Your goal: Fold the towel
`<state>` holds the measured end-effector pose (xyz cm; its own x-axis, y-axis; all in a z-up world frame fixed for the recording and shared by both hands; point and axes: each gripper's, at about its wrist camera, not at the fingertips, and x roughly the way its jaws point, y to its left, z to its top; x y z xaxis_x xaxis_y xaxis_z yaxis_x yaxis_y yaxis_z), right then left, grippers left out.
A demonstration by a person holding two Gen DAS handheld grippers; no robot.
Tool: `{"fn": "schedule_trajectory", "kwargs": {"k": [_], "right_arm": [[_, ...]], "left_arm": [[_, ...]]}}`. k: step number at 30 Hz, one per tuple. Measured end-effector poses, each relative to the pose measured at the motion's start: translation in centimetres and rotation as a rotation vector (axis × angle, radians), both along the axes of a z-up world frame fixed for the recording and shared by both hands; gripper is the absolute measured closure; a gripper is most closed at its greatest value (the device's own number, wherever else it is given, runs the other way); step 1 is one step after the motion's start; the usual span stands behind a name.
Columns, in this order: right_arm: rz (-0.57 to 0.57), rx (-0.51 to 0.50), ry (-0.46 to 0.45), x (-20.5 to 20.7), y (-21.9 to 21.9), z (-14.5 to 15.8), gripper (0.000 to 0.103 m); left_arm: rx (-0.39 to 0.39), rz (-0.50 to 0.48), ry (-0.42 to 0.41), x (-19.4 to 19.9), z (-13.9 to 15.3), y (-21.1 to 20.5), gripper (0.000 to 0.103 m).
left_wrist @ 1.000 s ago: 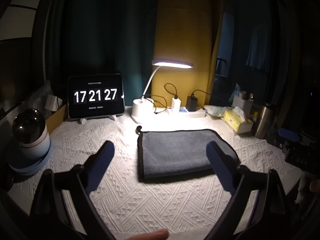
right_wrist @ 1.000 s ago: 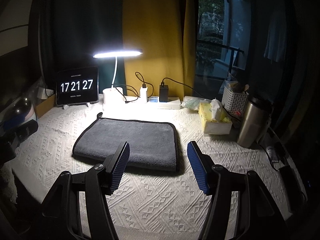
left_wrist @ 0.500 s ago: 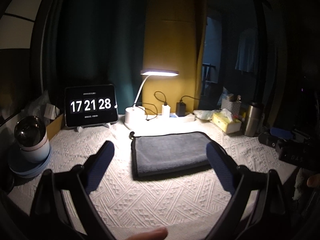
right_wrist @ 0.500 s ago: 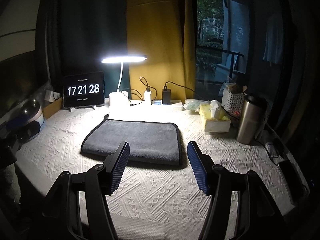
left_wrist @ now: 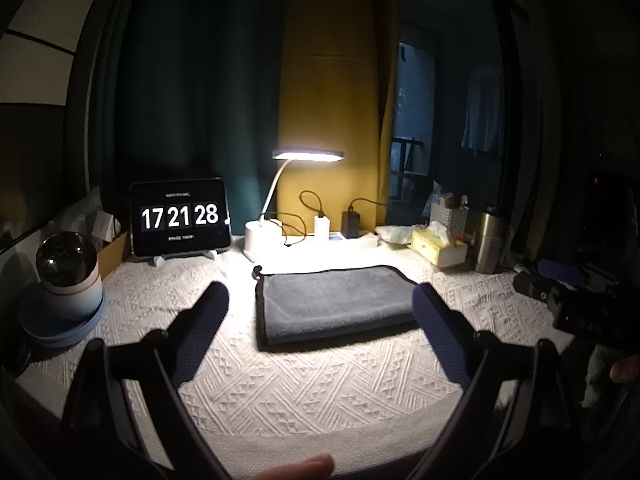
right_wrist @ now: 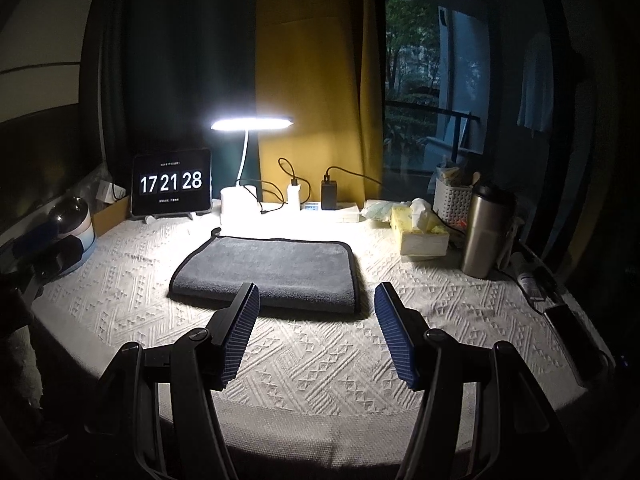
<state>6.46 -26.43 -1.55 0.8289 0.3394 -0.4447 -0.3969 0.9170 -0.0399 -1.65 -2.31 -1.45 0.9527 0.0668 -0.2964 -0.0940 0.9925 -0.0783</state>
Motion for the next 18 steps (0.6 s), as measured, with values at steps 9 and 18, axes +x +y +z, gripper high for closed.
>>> {"fn": "schedule_trajectory", "kwargs": {"k": [9, 18], "right_arm": [[0.011, -0.005, -0.009, -0.35, 0.26, 0.35, 0.040], [0.017, -0.009, -0.014, -0.46, 0.52, 0.52, 0.040]], "left_arm": [[-0.015, 0.028, -0.039, -0.75, 0.49, 0.61, 0.009], [-0.037, 0.037, -0.032, -0.81, 0.36, 1.01, 0.009]]}}
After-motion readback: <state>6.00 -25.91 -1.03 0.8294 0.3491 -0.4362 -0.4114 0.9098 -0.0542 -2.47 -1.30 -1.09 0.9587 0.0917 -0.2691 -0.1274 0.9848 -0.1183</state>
